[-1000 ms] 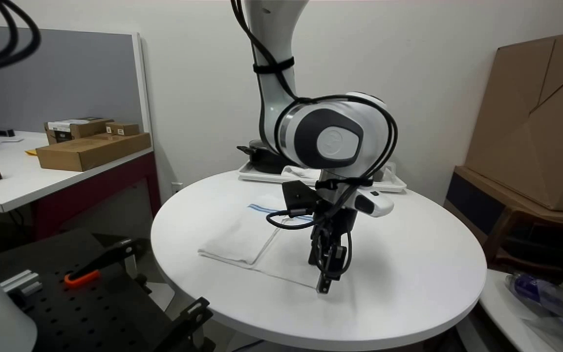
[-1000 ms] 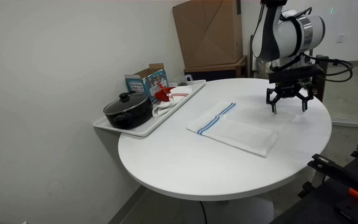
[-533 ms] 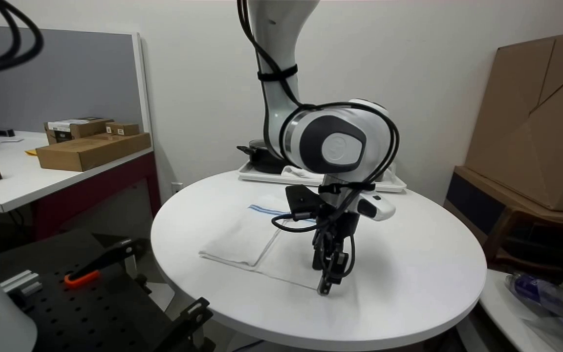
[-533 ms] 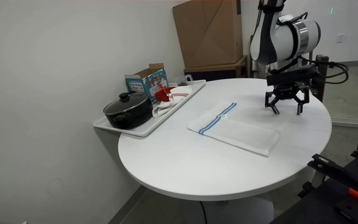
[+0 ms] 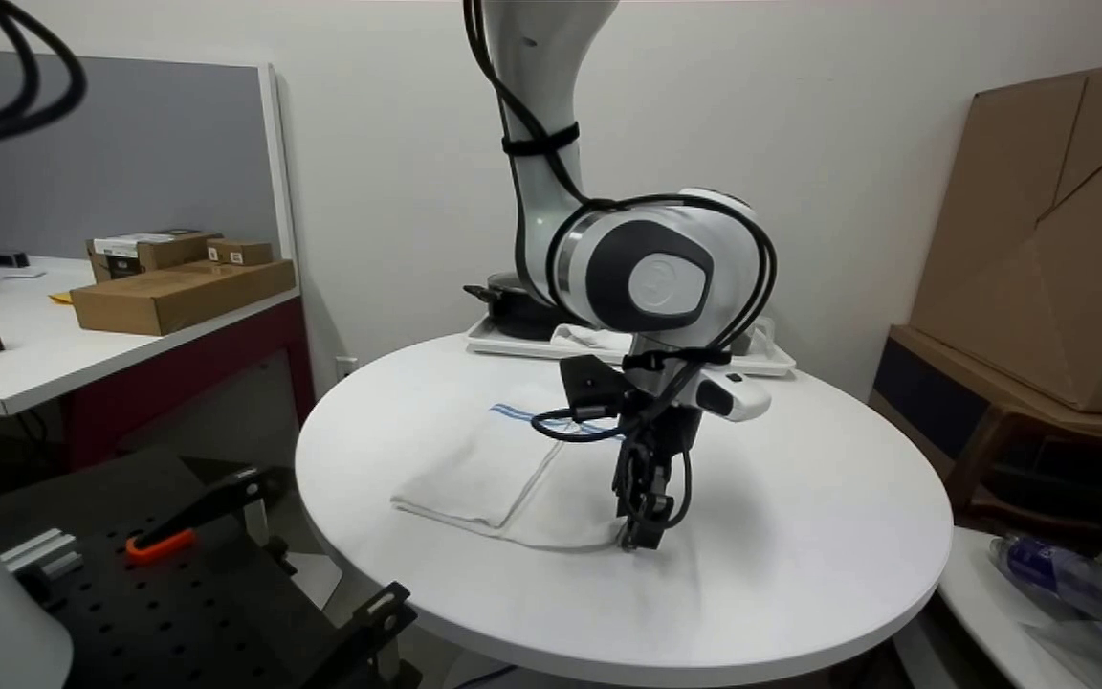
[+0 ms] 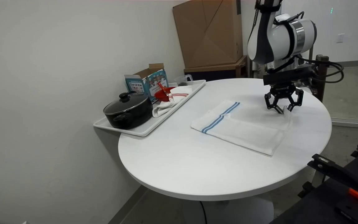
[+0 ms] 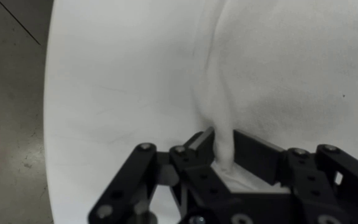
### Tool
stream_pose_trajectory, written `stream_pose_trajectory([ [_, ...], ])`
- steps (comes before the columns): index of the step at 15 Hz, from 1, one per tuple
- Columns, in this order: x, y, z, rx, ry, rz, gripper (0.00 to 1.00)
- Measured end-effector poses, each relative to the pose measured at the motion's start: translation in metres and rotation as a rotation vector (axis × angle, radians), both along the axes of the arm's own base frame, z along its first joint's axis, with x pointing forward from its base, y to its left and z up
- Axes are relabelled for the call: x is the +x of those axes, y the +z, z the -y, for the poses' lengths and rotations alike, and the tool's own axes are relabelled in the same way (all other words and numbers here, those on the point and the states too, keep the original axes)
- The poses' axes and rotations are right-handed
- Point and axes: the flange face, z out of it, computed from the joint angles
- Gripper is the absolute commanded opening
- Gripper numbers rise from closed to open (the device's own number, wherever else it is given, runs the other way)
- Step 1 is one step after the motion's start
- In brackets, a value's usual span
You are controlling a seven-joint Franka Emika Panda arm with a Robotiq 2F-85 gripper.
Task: Fold the towel
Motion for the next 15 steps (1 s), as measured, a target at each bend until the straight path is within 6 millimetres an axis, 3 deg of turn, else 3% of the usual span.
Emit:
stream_pose_trajectory([
  [1, 0.001, 0.000, -0.001, 0.010, -0.024, 0.000, 0.04],
  [6, 0.011, 0.008, -0.005, 0.101, -0.233, 0.048, 0.02],
  [15, 0.024, 0.067, 0.038, 0.226, -0.559, 0.231, 0.00],
])
